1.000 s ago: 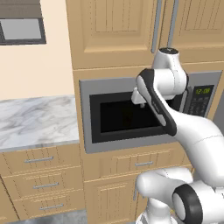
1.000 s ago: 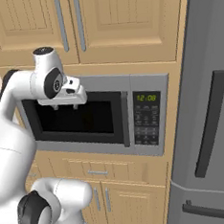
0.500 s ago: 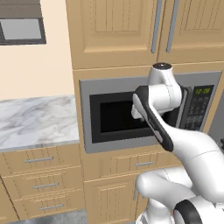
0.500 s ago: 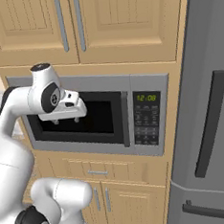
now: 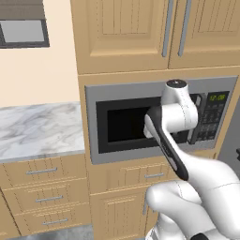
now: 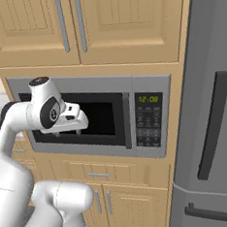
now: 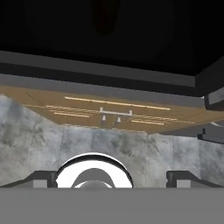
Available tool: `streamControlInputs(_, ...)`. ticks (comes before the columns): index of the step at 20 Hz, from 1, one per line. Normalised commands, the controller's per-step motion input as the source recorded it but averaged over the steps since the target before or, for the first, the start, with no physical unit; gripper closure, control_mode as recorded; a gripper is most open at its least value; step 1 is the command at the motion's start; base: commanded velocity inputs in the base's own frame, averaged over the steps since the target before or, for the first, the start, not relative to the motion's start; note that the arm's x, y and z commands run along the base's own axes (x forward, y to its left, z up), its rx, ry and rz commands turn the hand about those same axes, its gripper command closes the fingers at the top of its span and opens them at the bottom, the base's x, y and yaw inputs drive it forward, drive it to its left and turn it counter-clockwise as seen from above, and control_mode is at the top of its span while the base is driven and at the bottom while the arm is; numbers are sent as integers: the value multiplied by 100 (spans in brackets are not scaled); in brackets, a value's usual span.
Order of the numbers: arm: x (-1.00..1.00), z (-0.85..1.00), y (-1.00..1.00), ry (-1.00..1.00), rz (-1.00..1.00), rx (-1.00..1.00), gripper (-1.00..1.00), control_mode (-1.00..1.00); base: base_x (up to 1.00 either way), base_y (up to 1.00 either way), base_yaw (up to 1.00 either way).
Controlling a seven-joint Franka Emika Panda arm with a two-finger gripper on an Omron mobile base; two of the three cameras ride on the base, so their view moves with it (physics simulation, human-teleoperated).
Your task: Open the microwave door.
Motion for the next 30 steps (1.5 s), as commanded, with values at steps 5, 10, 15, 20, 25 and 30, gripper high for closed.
streamControlInputs(5, -40, -1, -17, 0, 0, 0, -100, -100, 0, 0, 0)
streamControlInputs(10, -7, 0, -30, -2, 0, 0, -100, -100, 0, 0, 0)
streamControlInputs(15, -1, 0, -13, -8, 0, 1, -100, -100, 0, 0, 0)
streamControlInputs(20, 0, 0, 0, 0, 0, 0, -100, -100, 0, 0, 0)
streamControlInputs(25, -4, 0, -2, 0, 0, 0, -100, -100, 0, 0, 0)
streamControlInputs(30, -6, -2, -3, 0, 0, 0, -100, 100, -22, -24, 0)
